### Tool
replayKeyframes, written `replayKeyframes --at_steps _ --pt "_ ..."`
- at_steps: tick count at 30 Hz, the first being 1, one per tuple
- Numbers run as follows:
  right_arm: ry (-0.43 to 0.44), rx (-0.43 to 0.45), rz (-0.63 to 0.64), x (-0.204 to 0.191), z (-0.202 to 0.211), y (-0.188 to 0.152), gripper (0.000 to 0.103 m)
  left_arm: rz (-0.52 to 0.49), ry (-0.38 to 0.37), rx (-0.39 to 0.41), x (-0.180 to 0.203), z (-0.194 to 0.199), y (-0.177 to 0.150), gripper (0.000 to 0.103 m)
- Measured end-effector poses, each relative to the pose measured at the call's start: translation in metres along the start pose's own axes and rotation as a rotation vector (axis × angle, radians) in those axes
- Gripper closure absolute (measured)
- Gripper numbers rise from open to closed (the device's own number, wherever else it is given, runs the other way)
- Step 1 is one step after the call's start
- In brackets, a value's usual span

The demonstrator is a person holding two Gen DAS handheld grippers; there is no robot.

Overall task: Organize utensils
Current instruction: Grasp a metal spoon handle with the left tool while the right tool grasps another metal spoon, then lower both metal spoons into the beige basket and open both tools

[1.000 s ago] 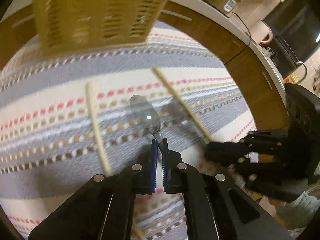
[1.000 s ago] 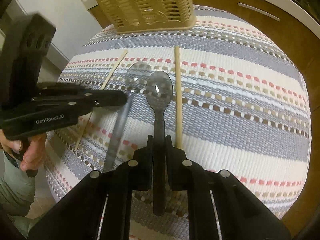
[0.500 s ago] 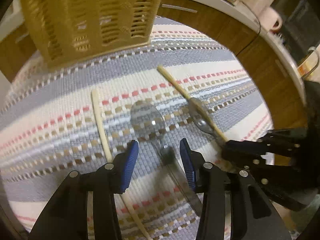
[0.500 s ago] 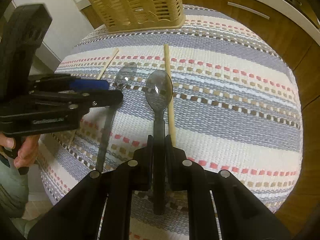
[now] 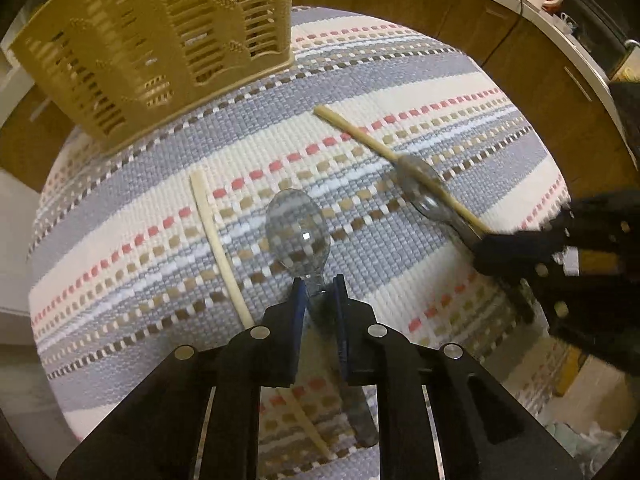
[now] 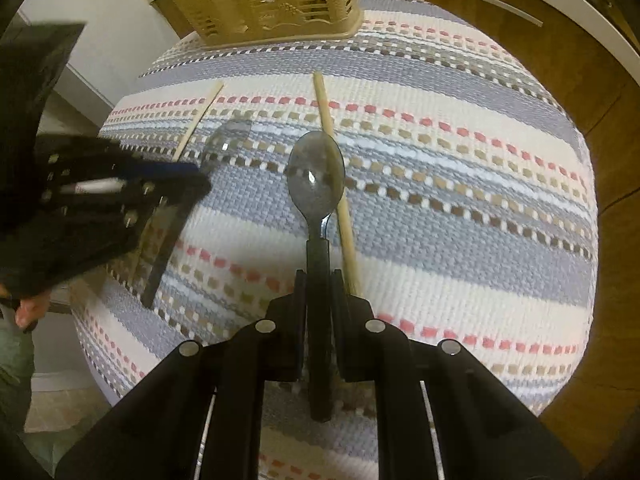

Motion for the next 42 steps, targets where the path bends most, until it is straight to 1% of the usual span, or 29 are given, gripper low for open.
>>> replayKeyframes --at_steps 1,4,7,9,12,15,17,18,19,20,22,24,26,28,30,32,35,37,38,40,41,42 --pt "-0.001 -0.005 -0.001 0.0 0.0 0.003 0.092 -0.005 0.0 -0.004 0.0 0.0 0.0 0.089" --pt "0.002 -0.059 -0.011 -0.003 -0.005 0.016 0.092 -0.034 0.006 -0.019 -0.001 0.004 -0.004 0.088" --pt "-0.02 -0.119 0.004 -0.008 -0.008 0.027 0.092 -0.058 0.014 -0.03 0.006 0.002 0.001 0.087" --pt "-0.038 -0.129 0.021 -0.01 -0.011 0.036 0.091 -0.064 0.008 -0.037 0.005 0.003 0.002 0.087" --pt "-0.043 -0.15 0.024 -0.012 -0.018 0.046 0.088 -0.061 -0.012 -0.036 0.002 0.002 0.005 0.086" --pt "-0.047 -0.157 0.041 -0.015 -0.022 0.052 0.086 -0.059 -0.022 -0.029 0.0 0.001 0.006 0.086" --pt "-0.039 -0.15 0.031 -0.015 -0.027 0.05 0.086 -0.063 -0.018 -0.028 -0.001 0.0 0.007 0.086" --pt "-0.042 -0.151 0.034 -0.016 -0.028 0.051 0.087 -0.072 -0.007 -0.025 0.0 0.001 0.008 0.086" --pt "-0.049 -0.152 0.039 -0.019 -0.03 0.052 0.093 -0.083 0.007 -0.023 -0.001 0.002 0.006 0.087" --pt "-0.074 -0.149 0.053 -0.02 -0.03 0.052 0.093 -0.093 0.028 -0.02 0.001 0.002 0.004 0.088" --pt "-0.093 -0.14 0.08 -0.026 -0.034 0.051 0.093 -0.119 0.082 -0.009 0.007 0.003 0.003 0.089" --pt "-0.081 -0.13 0.079 -0.027 -0.036 0.048 0.093 -0.123 0.109 0.01 0.008 0.004 0.003 0.093" --pt "-0.053 -0.095 0.088 -0.029 -0.029 0.045 0.093 -0.095 0.101 0.041 0.006 0.011 0.004 0.093" --pt "-0.035 -0.051 0.096 -0.03 -0.018 0.044 0.093 -0.044 0.071 0.102 -0.002 0.024 0.007 0.093" --pt "-0.001 0.014 0.1 -0.034 0.001 0.048 0.093 0.018 0.031 0.163 -0.015 0.04 0.011 0.093" --pt "0.011 0.097 0.118 -0.04 0.025 0.056 0.093 0.068 -0.002 0.229 -0.027 0.059 0.016 0.093" --pt "0.032 0.222 0.153 -0.051 0.058 0.072 0.093 0.148 -0.036 0.376 -0.051 0.1 0.031 0.093" --pt "0.052 0.304 0.175 -0.06 0.08 0.086 0.093 0.207 -0.053 0.493 -0.072 0.133 0.043 0.093" --pt "0.059 0.352 0.185 -0.066 0.09 0.097 0.093 0.227 -0.058 0.531 -0.08 0.144 0.046 0.093" --pt "0.061 0.431 0.206 -0.072 0.107 0.113 0.093 0.293 -0.067 0.644 -0.106 0.174 0.061 0.093" --pt "0.063 0.478 0.218 -0.076 0.116 0.123 0.093 0.313 -0.068 0.674 -0.113 0.184 0.065 0.093" --pt "0.065 0.51 0.225 -0.079 0.122 0.135 0.093 0.343 -0.07 0.726 -0.123 0.197 0.072 0.093"
Point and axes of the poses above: each gripper's, at about its wrist camera, not at the fingertips, and z roughly against the way its jaws point, x to its right, y to its top, the point moved 6 cm from there along -z, roughly the way its jaws point, and after that the axes turned 11 degrees about y, right-handed, at the moved point
